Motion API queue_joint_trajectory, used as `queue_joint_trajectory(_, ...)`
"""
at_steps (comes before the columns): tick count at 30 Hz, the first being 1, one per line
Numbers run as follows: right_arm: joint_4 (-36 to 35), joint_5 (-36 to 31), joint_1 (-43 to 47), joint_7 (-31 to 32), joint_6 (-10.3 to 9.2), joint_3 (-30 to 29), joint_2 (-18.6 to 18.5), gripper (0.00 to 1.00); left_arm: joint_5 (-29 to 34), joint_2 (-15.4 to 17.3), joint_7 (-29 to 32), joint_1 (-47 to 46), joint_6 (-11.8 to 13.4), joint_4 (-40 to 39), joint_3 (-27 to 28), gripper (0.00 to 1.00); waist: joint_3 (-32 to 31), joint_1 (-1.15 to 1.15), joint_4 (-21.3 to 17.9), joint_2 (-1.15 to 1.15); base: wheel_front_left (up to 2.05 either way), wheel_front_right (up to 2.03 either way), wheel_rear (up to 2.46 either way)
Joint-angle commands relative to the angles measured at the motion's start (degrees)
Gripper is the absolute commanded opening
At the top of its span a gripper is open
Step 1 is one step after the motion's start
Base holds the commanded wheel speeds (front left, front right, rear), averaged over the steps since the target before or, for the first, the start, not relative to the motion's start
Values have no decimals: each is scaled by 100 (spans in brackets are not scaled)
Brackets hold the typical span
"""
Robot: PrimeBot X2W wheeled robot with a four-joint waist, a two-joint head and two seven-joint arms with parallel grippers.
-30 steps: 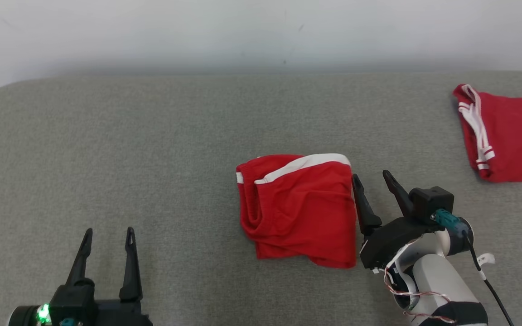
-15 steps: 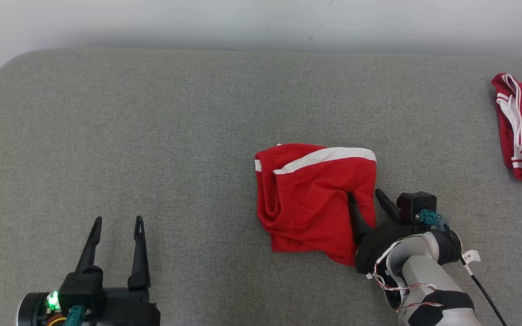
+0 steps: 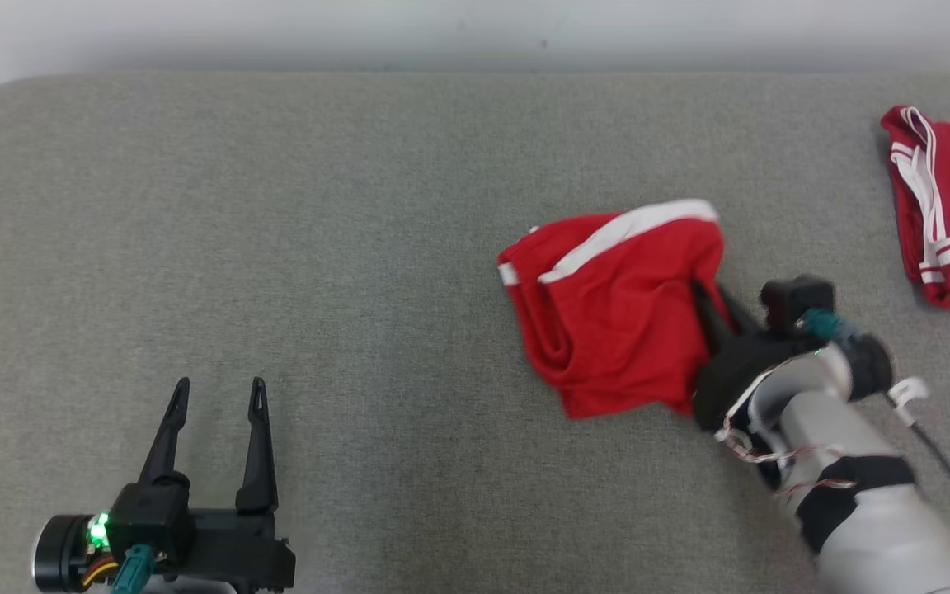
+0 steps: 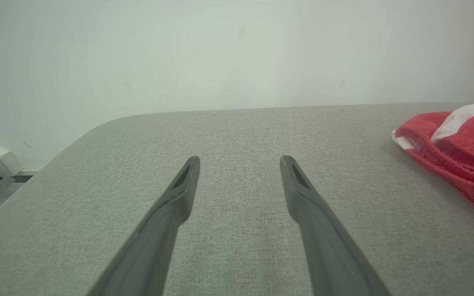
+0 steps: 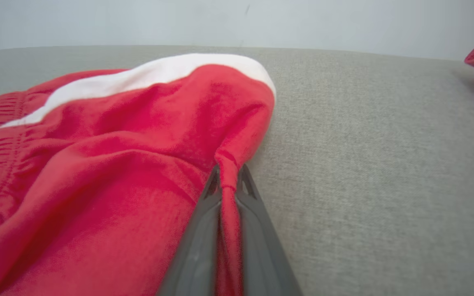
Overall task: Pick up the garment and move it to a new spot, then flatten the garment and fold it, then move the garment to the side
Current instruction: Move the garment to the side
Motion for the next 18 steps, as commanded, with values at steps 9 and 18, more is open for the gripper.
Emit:
queue_joint_trajectory(9,-745,468,-811,566,-17,847,-1280,0,122,29,-30,-380,-84,-102,-26,100,653,-1,-479,-1,0,0,0)
queue_joint_trajectory(18,-1709,1264,-1319,1262,-16,1329,-2560,0,217,154,-31,-558,-96,-244,7,100,987,-1,-910,-1,0,0,0)
